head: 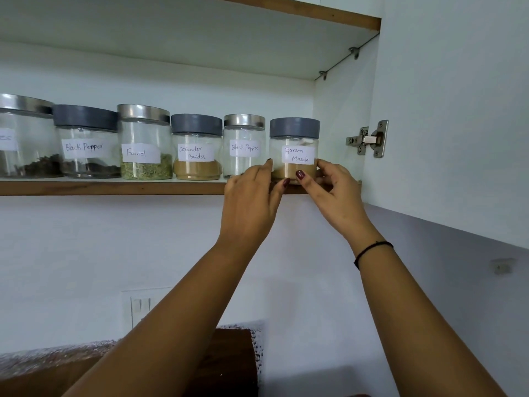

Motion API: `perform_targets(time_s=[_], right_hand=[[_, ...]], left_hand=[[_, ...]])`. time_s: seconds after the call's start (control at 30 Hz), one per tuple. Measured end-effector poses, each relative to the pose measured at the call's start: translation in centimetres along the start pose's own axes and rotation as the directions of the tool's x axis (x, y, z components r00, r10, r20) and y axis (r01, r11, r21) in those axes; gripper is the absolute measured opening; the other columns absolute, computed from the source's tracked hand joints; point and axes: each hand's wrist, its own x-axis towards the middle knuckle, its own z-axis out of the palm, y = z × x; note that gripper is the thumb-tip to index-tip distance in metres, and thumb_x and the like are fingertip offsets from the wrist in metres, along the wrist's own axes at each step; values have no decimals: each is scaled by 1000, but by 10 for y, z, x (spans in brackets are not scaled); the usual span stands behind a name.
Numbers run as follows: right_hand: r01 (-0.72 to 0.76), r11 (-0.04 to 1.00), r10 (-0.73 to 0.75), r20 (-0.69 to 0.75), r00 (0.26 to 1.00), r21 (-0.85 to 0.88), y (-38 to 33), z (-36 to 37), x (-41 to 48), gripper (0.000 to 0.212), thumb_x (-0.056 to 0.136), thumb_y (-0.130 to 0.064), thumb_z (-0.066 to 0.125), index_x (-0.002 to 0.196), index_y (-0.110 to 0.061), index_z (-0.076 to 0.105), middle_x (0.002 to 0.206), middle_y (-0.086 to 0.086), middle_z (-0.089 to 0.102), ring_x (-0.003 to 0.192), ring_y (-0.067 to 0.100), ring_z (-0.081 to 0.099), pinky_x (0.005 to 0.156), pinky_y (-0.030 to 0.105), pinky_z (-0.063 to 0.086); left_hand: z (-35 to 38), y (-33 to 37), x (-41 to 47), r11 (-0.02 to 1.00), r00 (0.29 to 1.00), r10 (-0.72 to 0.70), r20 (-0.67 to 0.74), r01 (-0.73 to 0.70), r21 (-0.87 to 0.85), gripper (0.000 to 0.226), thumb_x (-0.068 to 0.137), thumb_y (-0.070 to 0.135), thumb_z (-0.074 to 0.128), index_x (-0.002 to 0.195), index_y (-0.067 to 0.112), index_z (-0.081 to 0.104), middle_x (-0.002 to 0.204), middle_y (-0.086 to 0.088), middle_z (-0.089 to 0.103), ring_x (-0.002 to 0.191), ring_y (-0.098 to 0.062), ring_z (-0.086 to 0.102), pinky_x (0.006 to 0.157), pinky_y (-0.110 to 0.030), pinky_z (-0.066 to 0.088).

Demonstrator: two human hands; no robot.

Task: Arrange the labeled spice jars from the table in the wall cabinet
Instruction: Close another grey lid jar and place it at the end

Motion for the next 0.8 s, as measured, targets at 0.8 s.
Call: perform_targets(time_s=[0.8], right_hand=[[-42, 930, 46, 2, 999, -366, -1, 12, 12, 46, 94, -55, 50, 108, -15, 67, 96, 1, 46, 90, 20, 56, 91, 46, 47]], left_hand=[[0, 4, 7, 991, 999, -45, 29, 41, 129, 43, 104, 34, 47, 140, 11, 54, 105, -8, 59, 99, -23, 57, 89, -39, 43]])
